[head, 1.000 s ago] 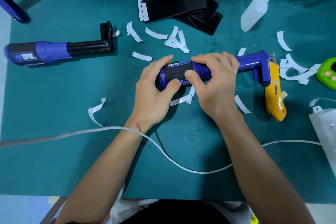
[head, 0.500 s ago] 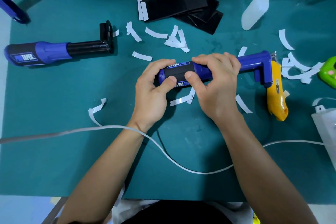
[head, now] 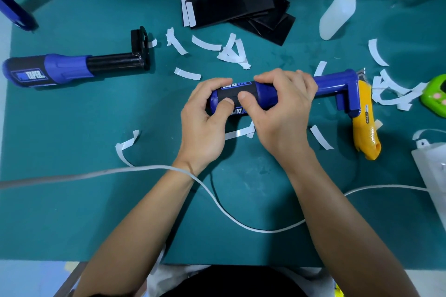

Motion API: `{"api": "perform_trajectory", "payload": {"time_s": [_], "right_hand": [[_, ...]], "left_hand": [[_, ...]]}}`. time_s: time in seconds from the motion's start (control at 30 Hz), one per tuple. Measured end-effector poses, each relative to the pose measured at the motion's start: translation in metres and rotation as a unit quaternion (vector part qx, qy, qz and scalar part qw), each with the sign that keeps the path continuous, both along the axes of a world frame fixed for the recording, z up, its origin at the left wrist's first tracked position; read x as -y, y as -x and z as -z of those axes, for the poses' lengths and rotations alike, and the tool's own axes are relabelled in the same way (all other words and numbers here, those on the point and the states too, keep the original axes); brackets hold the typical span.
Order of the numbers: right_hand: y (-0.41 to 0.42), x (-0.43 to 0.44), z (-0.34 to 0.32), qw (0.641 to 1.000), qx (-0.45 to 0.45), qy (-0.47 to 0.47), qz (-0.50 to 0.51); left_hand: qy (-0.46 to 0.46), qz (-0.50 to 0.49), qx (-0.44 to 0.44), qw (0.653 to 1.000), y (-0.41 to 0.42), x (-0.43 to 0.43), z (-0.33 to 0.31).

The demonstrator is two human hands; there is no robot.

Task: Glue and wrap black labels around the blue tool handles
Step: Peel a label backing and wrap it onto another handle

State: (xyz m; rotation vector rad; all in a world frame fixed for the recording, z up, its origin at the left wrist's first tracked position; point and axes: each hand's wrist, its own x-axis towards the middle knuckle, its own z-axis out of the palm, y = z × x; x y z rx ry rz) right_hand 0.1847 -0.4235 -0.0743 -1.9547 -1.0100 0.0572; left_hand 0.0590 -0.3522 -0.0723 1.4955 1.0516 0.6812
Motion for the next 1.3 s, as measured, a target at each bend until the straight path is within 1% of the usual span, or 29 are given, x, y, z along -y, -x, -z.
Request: {"api": "perform_trajectory", "payload": {"time_s": [0.1, 0.27, 0.47, 0.6, 0.7, 0.8, 0.93, 1.07, 1.23, 1.3], "right_hand": [[0.0, 0.0, 0.001, 1.0, -0.014, 0.0, 0.004], [-0.004, 0.003, 0.003, 1.0, -0.007, 0.006, -0.019], [-0.006, 0.006, 0.004, 1.0, -0.022, 0.013, -0.017], [-0.003, 0.002, -0.001, 0.999, -0.041, 0.021, 0.005], [0.005, -0.007, -0.008, 0.999, -0.021, 0.019, 0.044], [0.003, -0.005, -0.005, 1.0, -0.001, 0.016, 0.027], [-0.004, 0.002, -0.003, 0.999, -0.019, 0.039, 0.0], [-0.006, 0.003, -0.007, 0.998, -0.03, 0.061, -0.002], [-0.001, 0.0, -0.008, 0.999, 0.012, 0.049, -0.001], [-0.002, 0.001, -0.006, 0.999, -0.003, 0.054, 0.004]], "left_hand": [[-0.021, -0.012, -0.017, 1.0, -0.005, 0.0, 0.0], [-0.074, 0.012, -0.045, 0.996, -0.004, -0.004, 0.004], [-0.084, 0.007, -0.038, 0.996, -0.002, 0.0, 0.008], [-0.099, -0.001, -0.04, 0.994, -0.004, 0.002, 0.007], [-0.098, -0.01, -0.043, 0.994, -0.006, 0.001, 0.007], [-0.103, -0.002, -0.05, 0.993, -0.006, 0.001, 0.007], [-0.11, 0.007, -0.057, 0.992, -0.004, 0.0, 0.004], [-0.098, 0.02, -0.048, 0.994, -0.002, -0.002, 0.004], [-0.092, 0.01, -0.04, 0.995, -0.003, -0.003, 0.003], [-0.083, 0.004, -0.037, 0.996, -0.003, -0.001, 0.003]]}}
